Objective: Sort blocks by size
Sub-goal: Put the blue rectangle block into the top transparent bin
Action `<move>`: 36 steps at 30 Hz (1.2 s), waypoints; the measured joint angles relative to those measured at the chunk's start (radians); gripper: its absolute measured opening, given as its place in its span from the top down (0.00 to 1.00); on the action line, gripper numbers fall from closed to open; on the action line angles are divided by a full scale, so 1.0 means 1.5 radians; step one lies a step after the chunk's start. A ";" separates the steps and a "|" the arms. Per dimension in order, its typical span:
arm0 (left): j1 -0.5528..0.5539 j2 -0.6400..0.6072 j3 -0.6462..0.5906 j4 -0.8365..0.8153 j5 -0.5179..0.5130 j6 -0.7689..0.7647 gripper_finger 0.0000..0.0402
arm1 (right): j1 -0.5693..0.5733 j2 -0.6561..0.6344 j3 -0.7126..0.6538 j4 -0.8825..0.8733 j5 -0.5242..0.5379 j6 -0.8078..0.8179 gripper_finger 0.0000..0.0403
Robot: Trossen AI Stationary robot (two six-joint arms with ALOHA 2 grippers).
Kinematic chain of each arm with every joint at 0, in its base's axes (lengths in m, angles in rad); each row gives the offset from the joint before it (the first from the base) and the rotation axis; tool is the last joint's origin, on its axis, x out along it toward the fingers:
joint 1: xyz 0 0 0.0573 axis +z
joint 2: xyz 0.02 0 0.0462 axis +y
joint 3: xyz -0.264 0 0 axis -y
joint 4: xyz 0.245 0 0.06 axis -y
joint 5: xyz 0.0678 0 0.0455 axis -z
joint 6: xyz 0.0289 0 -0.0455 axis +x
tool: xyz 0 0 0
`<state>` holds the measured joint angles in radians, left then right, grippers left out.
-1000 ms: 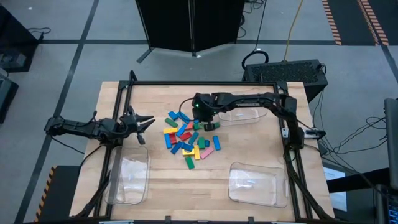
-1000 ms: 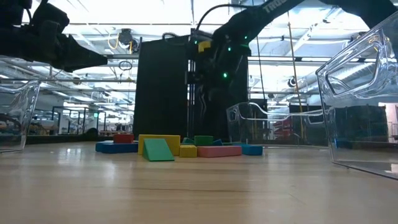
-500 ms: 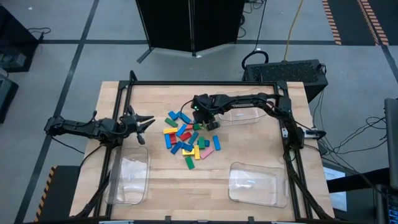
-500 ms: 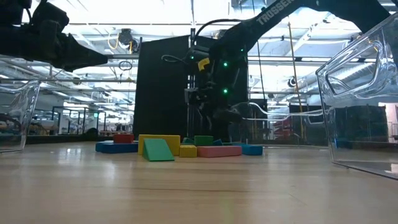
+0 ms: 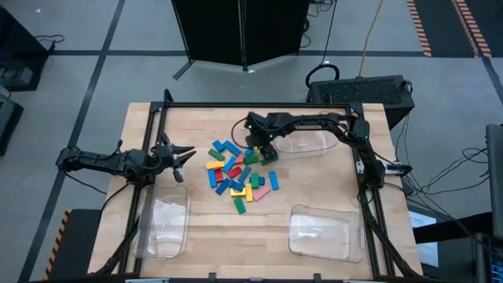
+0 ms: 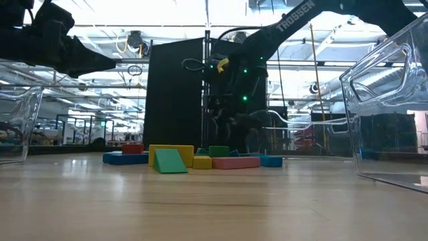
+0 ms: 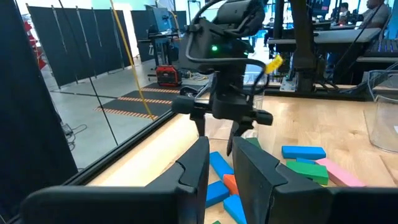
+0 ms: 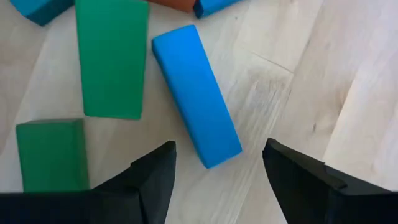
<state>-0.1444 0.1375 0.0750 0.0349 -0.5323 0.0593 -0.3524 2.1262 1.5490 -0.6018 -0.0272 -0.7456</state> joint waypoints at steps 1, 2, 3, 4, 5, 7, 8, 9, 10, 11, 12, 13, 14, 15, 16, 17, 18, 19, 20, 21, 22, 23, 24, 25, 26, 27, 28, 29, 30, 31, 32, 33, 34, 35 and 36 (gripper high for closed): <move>0.000 0.000 0.000 0.000 0.000 0.000 0.81 | -0.004 0.000 0.000 0.000 -0.004 0.000 0.42; 0.000 0.000 0.000 0.000 0.000 0.000 0.81 | -0.008 0.000 0.000 -0.001 -0.007 -0.001 0.42; 0.000 0.000 0.000 0.000 0.000 0.001 0.81 | -0.013 0.000 0.000 0.000 -0.018 -0.002 0.42; 0.000 0.000 0.000 0.000 0.000 0.002 0.81 | -0.018 0.000 0.000 0.000 -0.036 -0.002 0.42; 0.000 0.000 0.000 0.000 0.000 0.002 0.81 | -0.021 0.002 0.000 0.002 -0.052 -0.002 0.42; 0.000 0.000 0.000 0.000 0.000 0.002 0.81 | -0.026 0.004 0.000 0.005 -0.073 -0.002 0.42; 0.000 0.000 0.000 0.000 0.000 0.001 0.81 | -0.027 0.005 0.000 0.006 -0.075 -0.002 0.42; 0.000 0.000 0.000 0.000 0.000 0.001 0.81 | -0.027 0.009 0.000 0.010 -0.075 -0.005 0.42; 0.000 0.000 0.000 0.000 0.000 0.001 0.81 | -0.027 0.010 0.000 0.013 -0.076 -0.007 0.42; 0.000 0.000 0.000 0.000 0.000 0.000 0.81 | -0.027 0.012 0.000 0.012 -0.077 -0.008 0.42; 0.000 0.000 0.000 0.000 0.000 -0.001 0.81 | -0.027 0.016 0.000 0.012 -0.083 -0.011 0.42; 0.000 0.000 0.000 0.000 0.000 -0.001 0.81 | -0.027 0.020 0.001 0.014 -0.087 -0.017 0.42; 0.000 0.000 0.000 -0.001 0.000 -0.001 0.81 | -0.027 0.024 0.006 0.012 -0.087 -0.020 0.42; 0.000 0.000 0.000 0.000 0.000 -0.005 0.81 | -0.027 0.028 0.014 0.003 -0.085 -0.022 0.42; 0.000 0.002 0.000 0.000 0.000 -0.015 0.81 | -0.026 0.033 0.026 -0.011 -0.084 -0.022 0.42; 0.000 0.004 0.000 -0.002 0.000 -0.018 0.81 | -0.026 0.039 0.042 -0.027 -0.085 -0.020 0.42; 0.000 0.004 0.000 -0.006 0.000 -0.020 0.81 | -0.026 0.047 0.059 -0.045 -0.086 -0.018 0.42; 0.000 0.006 0.000 -0.007 0.001 -0.029 0.81 | -0.026 0.054 0.074 -0.062 -0.086 -0.017 0.43; 0.000 0.008 0.000 -0.012 0.001 -0.037 0.81 | -0.026 0.059 0.086 -0.079 -0.086 -0.015 0.44; 0.000 0.009 0.000 -0.020 0.001 -0.045 0.81 | -0.026 0.067 0.099 -0.094 -0.086 -0.014 0.46; 0.000 0.011 0.000 -0.024 0.001 -0.052 0.81 | -0.026 0.073 0.111 -0.103 -0.087 -0.014 0.48; 0.000 0.012 0.000 -0.027 0.002 -0.054 0.81 | -0.026 0.077 0.120 -0.111 -0.086 -0.014 0.50; 0.000 0.014 0.000 -0.028 0.003 -0.058 0.81 | -0.026 0.082 0.129 -0.122 -0.086 -0.014 0.52; -0.001 0.017 0.000 -0.029 0.003 -0.068 0.81 | -0.026 0.086 0.137 -0.132 -0.087 -0.014 0.54; -0.001 0.018 0.000 -0.036 0.003 -0.071 0.81 | -0.026 0.089 0.144 -0.138 -0.087 -0.014 0.55; -0.001 0.018 0.000 -0.038 0.004 -0.071 0.81 | -0.026 0.091 0.148 -0.141 -0.086 -0.015 0.57; -0.001 0.019 0.000 -0.037 0.004 -0.074 0.81 | -0.026 0.092 0.151 -0.142 -0.086 -0.016 0.58; -0.001 0.020 0.000 -0.038 0.004 -0.082 0.81 | -0.026 0.093 0.151 -0.142 -0.084 -0.016 0.59; -0.001 0.021 0.000 -0.042 0.004 -0.087 0.81 | -0.026 0.094 0.151 -0.143 -0.079 -0.017 0.60; -0.001 0.021 0.000 -0.043 0.005 -0.088 0.81 | -0.026 0.094 0.151 -0.144 -0.074 -0.018 0.61; -0.001 0.022 0.000 -0.042 0.005 -0.089 0.81 | -0.026 0.094 0.151 -0.144 -0.071 -0.020 0.62; -0.001 0.023 0.000 -0.044 0.005 -0.089 0.81 | -0.026 0.094 0.151 -0.144 -0.070 -0.020 0.62; -0.001 0.023 0.000 -0.045 0.005 -0.089 0.81 | -0.025 0.094 0.151 -0.144 -0.070 -0.020 0.62; -0.001 0.023 0.000 -0.045 0.006 -0.089 0.81 | -0.025 0.094 0.151 -0.144 -0.070 -0.022 0.63; -0.001 0.023 0.000 -0.044 0.006 -0.089 0.81 | -0.025 0.094 0.151 -0.144 -0.070 -0.024 0.63</move>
<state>-0.1452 0.1726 0.0750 -0.0314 -0.5240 -0.0741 -0.3904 2.2673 1.7756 -0.8185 -0.1322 -0.7809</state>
